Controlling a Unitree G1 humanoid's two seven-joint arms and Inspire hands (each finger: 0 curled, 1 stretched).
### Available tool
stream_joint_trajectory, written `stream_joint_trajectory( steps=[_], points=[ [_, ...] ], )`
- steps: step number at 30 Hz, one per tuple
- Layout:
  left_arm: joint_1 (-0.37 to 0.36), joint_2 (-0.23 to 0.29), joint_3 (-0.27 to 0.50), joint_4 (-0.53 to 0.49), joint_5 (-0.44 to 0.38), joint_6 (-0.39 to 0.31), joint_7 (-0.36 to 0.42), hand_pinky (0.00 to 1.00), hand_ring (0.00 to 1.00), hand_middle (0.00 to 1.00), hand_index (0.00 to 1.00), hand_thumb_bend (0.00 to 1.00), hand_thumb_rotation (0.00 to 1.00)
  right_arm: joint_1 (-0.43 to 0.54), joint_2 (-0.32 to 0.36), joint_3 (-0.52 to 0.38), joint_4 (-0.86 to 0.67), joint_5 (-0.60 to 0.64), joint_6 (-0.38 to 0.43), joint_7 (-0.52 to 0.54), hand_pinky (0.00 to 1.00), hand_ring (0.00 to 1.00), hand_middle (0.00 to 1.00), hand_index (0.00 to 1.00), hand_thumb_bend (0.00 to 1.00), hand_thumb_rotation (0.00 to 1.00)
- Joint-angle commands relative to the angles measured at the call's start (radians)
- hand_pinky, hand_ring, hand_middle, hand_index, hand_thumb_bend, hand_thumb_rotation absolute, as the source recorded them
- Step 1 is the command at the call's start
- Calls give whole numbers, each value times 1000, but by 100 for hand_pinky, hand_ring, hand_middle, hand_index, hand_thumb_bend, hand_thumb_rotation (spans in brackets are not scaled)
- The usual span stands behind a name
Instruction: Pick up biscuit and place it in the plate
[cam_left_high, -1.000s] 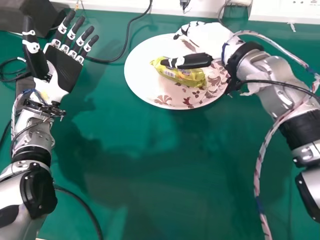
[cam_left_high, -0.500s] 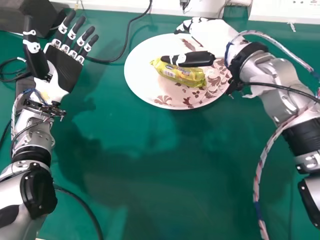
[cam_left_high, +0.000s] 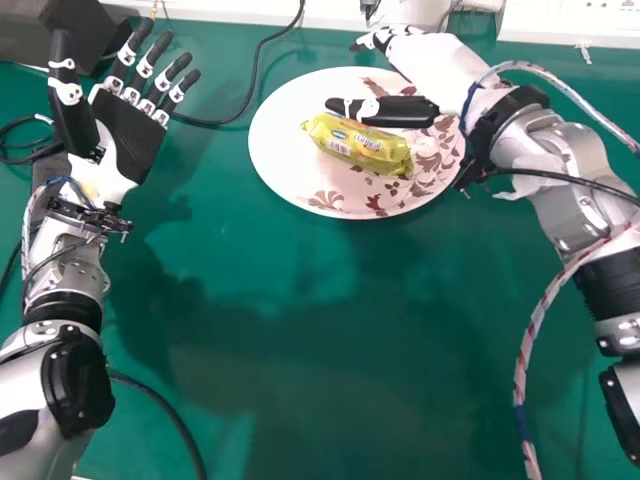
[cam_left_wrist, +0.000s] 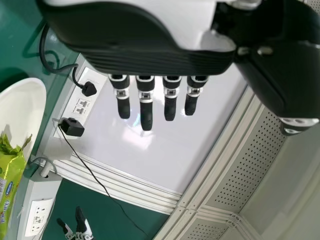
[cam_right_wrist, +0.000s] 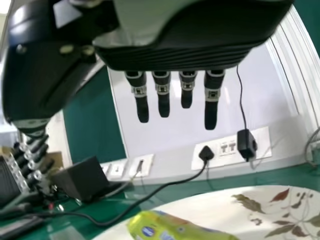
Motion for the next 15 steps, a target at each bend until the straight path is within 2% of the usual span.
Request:
stream_joint_trajectory(
  steps=[1, 11, 15],
  points=[
    [10, 7, -7, -7, 2, 1, -13, 94, 89, 98, 100, 90, 41, 18, -4, -22, 6, 24, -34, -32, 77, 89, 97, 93, 94, 27],
    [10, 6, -4, -6, 0, 1, -17, 94, 90, 97, 100, 87, 45, 41, 5, -61, 32, 103, -118, -69, 77, 88, 97, 96, 94, 28],
    [10, 5, -2, -7, -3, 8, -15, 89, 89, 95, 98, 87, 44, 49, 9, -75, 46, 119, -155, -94, 76, 88, 97, 97, 95, 27]
  ],
)
